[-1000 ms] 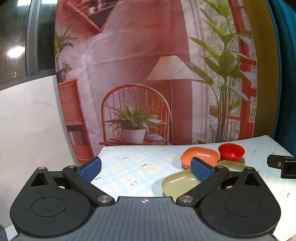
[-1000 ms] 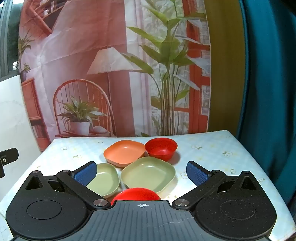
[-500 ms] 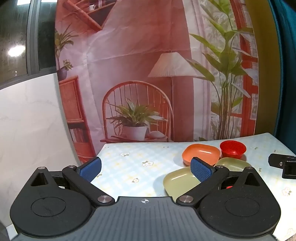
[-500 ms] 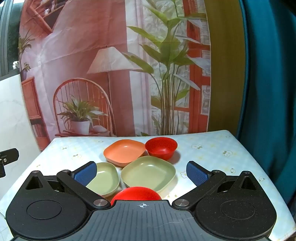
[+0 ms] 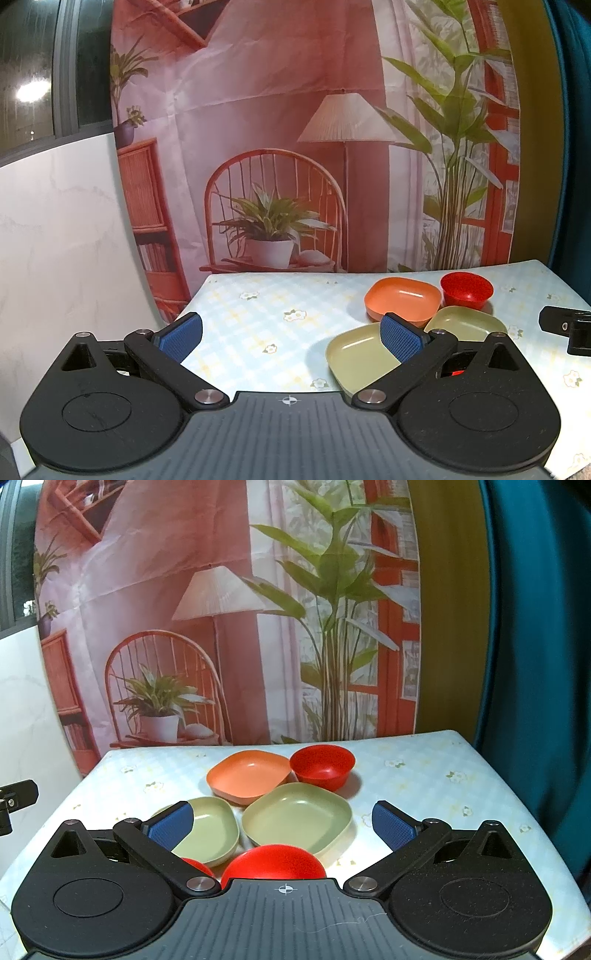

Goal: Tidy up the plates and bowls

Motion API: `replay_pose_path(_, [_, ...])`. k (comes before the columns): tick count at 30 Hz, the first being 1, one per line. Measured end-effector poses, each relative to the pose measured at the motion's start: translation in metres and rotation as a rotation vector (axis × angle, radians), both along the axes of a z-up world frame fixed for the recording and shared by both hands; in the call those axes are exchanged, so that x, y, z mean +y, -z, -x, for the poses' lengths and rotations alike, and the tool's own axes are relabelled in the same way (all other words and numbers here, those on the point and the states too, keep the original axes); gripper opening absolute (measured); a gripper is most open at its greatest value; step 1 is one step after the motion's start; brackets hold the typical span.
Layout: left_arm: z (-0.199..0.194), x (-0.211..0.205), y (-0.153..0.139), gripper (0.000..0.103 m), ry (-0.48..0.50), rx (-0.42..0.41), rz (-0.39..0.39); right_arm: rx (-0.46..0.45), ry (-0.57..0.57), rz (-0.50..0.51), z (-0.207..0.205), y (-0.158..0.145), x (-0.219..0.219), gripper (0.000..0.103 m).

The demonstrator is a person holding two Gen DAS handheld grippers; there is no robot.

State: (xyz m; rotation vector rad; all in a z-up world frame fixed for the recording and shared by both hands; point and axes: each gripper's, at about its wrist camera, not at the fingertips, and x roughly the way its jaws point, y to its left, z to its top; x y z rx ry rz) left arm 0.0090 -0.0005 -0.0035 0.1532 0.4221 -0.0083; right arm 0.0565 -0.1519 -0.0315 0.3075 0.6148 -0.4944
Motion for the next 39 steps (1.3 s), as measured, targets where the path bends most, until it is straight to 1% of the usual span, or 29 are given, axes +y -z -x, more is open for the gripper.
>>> replay_pose_path(10, [-0.0034, -0.0005, 0.0002, 0.103, -0.007, 0.013, 0.006, -0.002, -0.008, -0.003, 0.0001, 0.0040, -0.0009, 0.103])
replay_pose_path(39, [-0.0042, 0.0006, 0.0033, 0.103, -0.010, 0.017, 0.012, -0.016, -0.022, 0.000, -0.0002, 0.0053, -0.0027, 0.103])
